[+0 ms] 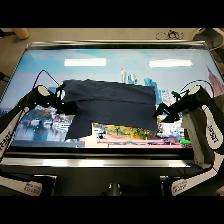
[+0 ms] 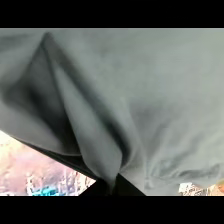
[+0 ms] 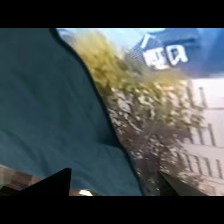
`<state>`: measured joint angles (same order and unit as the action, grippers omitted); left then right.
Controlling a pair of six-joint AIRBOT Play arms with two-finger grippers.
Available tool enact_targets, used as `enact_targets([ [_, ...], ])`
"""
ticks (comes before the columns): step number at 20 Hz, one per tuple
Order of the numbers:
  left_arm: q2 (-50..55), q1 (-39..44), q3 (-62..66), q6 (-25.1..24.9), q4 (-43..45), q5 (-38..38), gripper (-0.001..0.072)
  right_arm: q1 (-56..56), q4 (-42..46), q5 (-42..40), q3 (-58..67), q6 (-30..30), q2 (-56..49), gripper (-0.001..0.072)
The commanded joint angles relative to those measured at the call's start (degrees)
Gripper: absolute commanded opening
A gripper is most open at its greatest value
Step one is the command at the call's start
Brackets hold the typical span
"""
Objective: Fold the shirts.
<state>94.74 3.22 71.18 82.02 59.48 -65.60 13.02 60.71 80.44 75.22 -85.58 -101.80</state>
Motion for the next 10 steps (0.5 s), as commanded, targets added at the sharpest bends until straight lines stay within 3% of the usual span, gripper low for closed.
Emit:
enact_targets([
  [1,-1.62,0.07,-0.04,-0.24,-0.15,-0.85,0.0030,-2.36,-1.46,-2.73,-4.04,2.01,-0.28,0.0544],
  [2,-2.23,0.07,-0.04,-0.24,-0.15,-1.20,0.0029,-4.00,-1.57,-2.91,-4.02,2.56,-0.35,0.0485],
  [3,-3.08,0.07,0.04,-0.24,0.04,-1.60,0.0029,-5.84,-1.60,-3.06,-3.72,2.54,-0.33,0.0314],
  [4,-4.46,0.07,0.57,-0.24,1.31,-2.23,0.0028,-7.23,-1.53,-2.71,-2.80,2.54,-0.07,0.0028],
  [7,-12.48,0.07,8.35,-0.20,15.45,-7.69,0.0026,-7.87,-0.76,-1.22,5.46,4.52,6.27,0.0019],
  [10,-24.61,0.02,24.44,1.09,29.73,-9.84,0.0026,-7.89,1.49,-6.71,20.09,6.47,20.76,0.0020],
])
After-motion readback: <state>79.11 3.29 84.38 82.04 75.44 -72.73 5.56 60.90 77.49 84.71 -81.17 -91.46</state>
